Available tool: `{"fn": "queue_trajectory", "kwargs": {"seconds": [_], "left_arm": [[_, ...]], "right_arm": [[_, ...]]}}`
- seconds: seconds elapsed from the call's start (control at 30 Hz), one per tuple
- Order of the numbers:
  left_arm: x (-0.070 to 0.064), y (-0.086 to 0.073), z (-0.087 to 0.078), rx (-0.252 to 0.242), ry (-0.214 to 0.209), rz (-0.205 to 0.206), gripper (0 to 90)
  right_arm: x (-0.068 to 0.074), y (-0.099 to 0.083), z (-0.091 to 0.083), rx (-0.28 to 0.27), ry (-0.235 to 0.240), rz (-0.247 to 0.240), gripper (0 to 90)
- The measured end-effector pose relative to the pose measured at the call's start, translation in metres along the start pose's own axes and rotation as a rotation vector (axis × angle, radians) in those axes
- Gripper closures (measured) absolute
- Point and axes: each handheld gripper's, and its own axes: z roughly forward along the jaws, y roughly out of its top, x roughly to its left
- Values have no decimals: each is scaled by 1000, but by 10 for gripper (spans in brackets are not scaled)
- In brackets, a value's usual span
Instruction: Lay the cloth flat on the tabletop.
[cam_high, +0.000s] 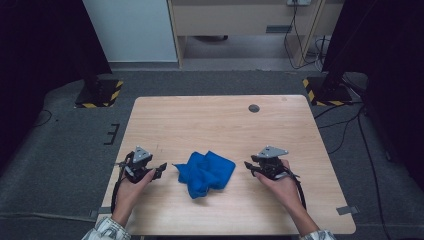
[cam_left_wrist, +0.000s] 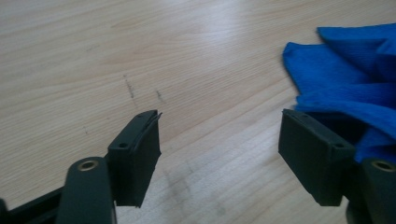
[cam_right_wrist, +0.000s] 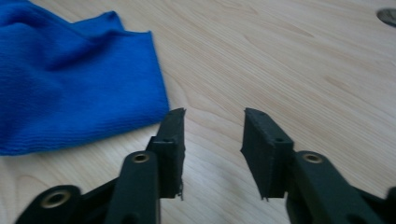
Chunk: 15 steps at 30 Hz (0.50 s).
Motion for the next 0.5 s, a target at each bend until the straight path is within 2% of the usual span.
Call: {"fn": "queue_trajectory", "kwargs": {"seconds": [0.2, 0.37, 0.5], "left_arm": [[-12, 6, 0, -3, -45, 39, 399], [-23, 10, -1, -9, -77, 69, 451], [-31, 13, -2, -17, -111, 83, 495]], "right_arm": [[12, 4, 6, 5, 50, -47, 721], [22, 9, 12, 3, 101, -62, 749], [30, 13, 18, 13, 122, -87, 759]]}}
